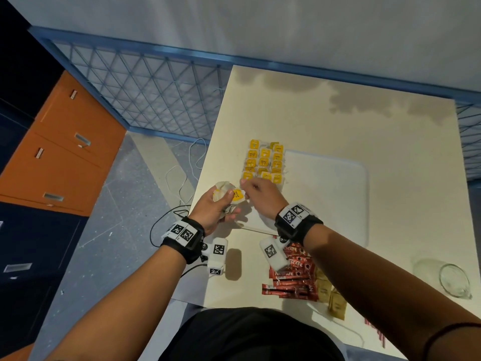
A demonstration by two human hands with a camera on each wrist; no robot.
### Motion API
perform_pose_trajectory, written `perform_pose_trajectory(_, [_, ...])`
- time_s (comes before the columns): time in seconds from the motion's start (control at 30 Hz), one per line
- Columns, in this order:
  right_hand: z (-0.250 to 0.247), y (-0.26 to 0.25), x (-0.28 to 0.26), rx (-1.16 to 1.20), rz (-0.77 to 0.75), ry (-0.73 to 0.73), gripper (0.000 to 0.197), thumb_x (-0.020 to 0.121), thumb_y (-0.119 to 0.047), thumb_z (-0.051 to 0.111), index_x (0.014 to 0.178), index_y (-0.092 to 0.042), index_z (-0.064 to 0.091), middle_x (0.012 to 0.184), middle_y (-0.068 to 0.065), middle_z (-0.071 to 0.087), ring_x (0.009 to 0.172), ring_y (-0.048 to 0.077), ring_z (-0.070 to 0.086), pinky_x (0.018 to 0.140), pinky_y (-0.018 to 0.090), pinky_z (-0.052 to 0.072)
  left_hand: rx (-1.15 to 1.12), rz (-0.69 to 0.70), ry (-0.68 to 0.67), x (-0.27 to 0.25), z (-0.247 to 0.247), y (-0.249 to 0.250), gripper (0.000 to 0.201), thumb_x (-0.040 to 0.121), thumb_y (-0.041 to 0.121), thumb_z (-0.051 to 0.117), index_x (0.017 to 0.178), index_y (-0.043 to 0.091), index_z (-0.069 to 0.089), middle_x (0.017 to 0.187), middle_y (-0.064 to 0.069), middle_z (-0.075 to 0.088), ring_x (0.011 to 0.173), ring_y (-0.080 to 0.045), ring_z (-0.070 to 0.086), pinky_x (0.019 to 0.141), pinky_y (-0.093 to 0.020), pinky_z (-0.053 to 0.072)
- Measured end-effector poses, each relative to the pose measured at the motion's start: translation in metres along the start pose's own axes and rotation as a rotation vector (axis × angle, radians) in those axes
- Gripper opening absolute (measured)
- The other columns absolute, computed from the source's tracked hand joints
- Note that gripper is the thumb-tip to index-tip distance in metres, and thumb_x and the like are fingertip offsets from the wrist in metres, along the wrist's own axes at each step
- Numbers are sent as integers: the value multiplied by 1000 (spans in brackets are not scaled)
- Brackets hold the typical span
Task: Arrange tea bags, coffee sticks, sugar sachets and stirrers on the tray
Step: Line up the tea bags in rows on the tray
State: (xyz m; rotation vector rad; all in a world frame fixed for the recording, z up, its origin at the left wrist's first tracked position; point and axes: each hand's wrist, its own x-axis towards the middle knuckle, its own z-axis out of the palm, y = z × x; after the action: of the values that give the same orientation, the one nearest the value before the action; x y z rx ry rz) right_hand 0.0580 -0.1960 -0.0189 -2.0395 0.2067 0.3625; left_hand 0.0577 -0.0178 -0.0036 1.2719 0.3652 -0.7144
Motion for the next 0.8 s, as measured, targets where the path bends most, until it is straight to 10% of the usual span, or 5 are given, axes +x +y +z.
perform_pose_trajectory(0.23, [4, 11, -34, 180, 32, -10, 8, 90, -32, 74, 88, -26, 69, 84, -7, 68, 65, 7, 61, 66, 28, 48, 40, 5, -14, 0, 6, -12, 25, 98, 28, 63, 118, 14, 58, 97, -7, 72, 74, -18, 70, 61, -26, 56])
perform_pose_trajectory(0.8, [-43, 29, -47, 241, 48, 68, 2, 103, -22, 57, 102, -22, 57, 78, -3, 70, 56, -1, 57, 63, 26, 47, 73, -141, -79, 12, 33, -27, 20, 99, 13, 61, 118, 7, 63, 92, -8, 74, 78, -23, 73, 68, -32, 61])
